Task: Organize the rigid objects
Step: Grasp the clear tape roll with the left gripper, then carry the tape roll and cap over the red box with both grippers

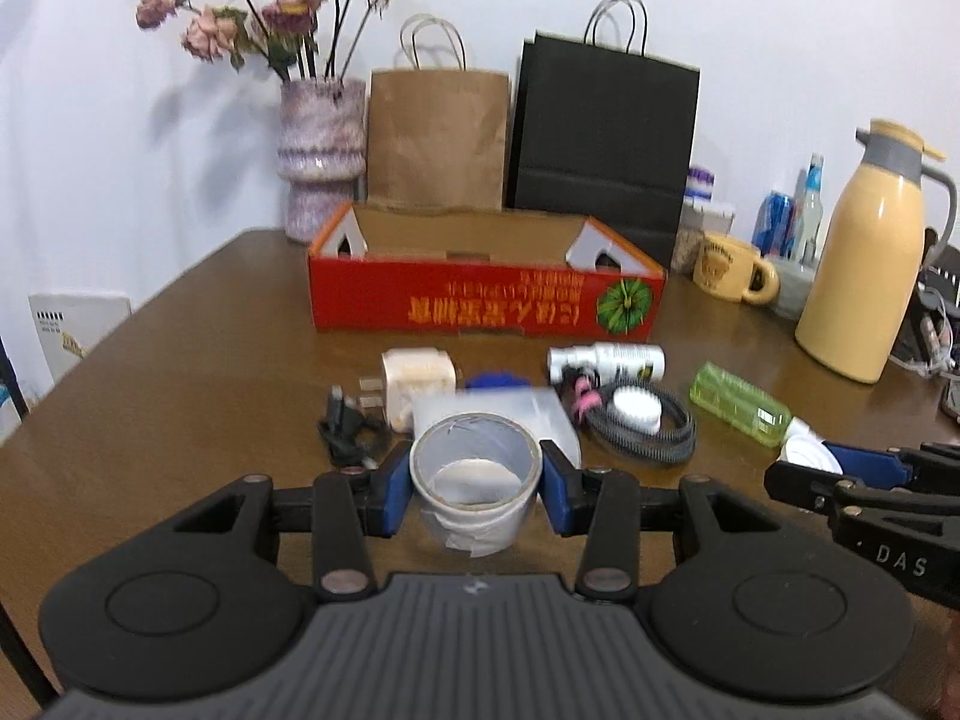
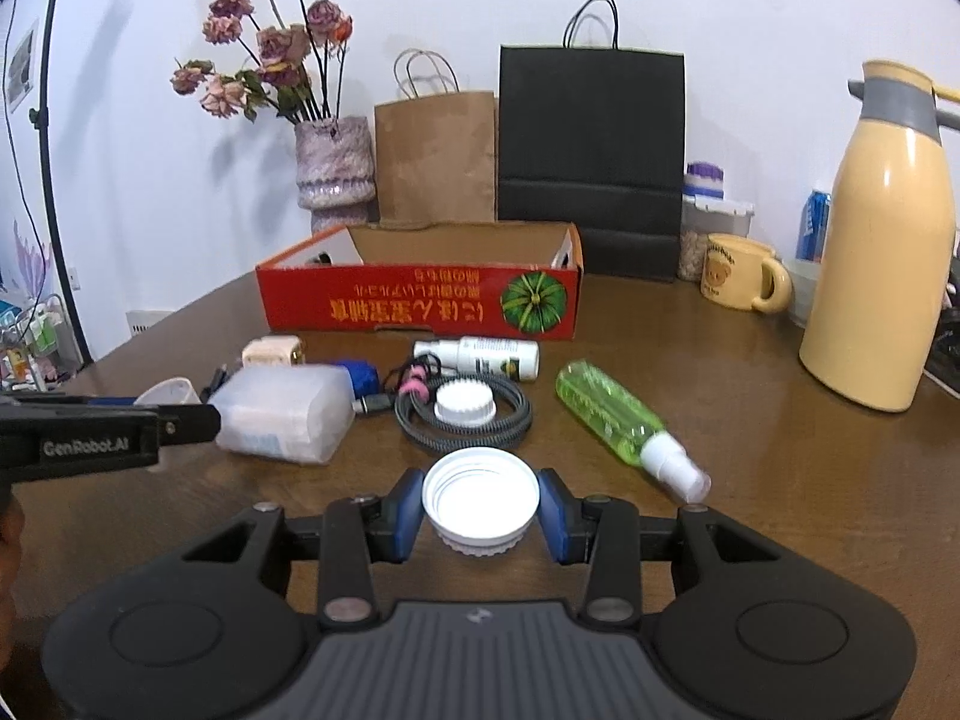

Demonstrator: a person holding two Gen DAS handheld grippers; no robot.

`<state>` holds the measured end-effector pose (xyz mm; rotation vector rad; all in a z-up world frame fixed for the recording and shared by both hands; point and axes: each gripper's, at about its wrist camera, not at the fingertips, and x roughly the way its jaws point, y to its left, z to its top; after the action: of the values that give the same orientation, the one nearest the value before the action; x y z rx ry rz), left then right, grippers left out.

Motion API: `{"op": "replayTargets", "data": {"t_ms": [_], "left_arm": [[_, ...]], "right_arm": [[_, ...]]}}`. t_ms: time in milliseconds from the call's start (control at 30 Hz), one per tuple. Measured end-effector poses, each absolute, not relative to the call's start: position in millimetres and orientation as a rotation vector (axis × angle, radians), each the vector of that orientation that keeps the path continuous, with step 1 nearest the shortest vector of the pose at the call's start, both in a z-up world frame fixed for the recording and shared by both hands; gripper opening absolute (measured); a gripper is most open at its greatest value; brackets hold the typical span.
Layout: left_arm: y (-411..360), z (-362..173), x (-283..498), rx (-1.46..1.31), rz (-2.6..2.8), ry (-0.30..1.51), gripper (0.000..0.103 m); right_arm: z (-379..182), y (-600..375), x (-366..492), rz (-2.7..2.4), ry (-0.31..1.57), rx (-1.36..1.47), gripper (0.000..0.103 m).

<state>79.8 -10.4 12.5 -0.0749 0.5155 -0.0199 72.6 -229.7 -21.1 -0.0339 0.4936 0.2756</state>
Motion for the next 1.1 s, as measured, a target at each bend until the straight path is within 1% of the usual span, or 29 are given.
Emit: {"op": "replayTargets", "data": {"t_ms": [533, 833, 1100], "left_arm": [[-4, 82, 113, -0.032, -0.005, 0.344, 0.044], [6, 96, 144, -0.065, 0.022, 0.299, 0.044], [17, 97, 175, -0.101, 0.026, 0.288, 0.044]], "right_arm": [[36, -204, 114, 0.288, 0.377, -0.034, 0.039], [58, -193, 152, 0.279, 0.341, -0.009, 0.039], [64, -187, 187, 0.255, 0.330, 0.010, 0.039]]}}
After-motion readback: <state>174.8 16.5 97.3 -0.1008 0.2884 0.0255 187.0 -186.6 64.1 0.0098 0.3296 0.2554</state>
